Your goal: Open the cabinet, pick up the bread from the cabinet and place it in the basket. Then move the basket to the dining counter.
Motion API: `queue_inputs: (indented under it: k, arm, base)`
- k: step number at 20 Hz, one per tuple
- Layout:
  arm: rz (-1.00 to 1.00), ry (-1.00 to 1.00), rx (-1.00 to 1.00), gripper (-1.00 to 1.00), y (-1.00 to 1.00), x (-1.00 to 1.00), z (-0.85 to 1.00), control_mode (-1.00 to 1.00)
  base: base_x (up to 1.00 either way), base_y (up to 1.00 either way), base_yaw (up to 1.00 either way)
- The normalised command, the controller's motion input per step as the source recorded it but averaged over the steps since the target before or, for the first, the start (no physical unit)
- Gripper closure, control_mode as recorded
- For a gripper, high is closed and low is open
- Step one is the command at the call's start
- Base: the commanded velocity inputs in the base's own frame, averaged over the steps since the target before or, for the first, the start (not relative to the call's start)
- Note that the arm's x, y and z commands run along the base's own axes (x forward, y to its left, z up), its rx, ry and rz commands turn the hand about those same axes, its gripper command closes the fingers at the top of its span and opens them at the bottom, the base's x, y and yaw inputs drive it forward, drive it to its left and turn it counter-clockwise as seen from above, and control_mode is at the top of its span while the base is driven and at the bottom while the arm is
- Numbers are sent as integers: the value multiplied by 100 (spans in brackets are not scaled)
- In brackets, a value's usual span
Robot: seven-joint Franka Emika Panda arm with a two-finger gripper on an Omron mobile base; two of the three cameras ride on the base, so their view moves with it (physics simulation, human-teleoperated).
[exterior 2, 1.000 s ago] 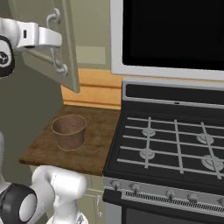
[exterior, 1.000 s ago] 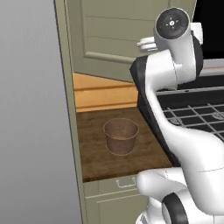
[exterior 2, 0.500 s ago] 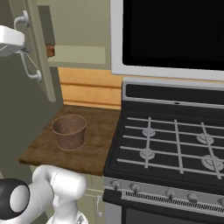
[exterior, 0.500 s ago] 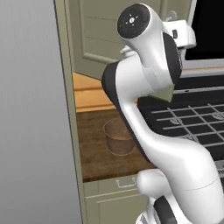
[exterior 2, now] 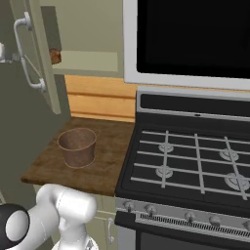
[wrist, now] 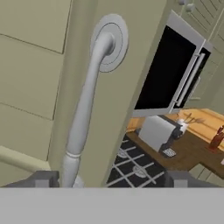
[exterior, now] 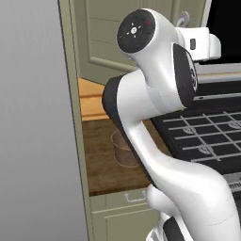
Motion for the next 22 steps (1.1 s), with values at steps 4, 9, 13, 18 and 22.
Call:
queue_inputs:
  k: [4,9,13,18,22]
  arm:
    - [3,-4,18,-100,18,-46,0,-100]
    - [35,-3,77,-100,-73,-56,0,-100]
    - [43,-4,80,-100,-68,-66,-8,-100]
    - [26,13,92,-100,-76,23,-18,-100]
    - [12,17,86,-100,-83,97,-20,-100]
  base:
    - [0,0,0]
    - [0,0,0]
    - [0,0,0]
    - [0,0,0]
    - [0,0,0]
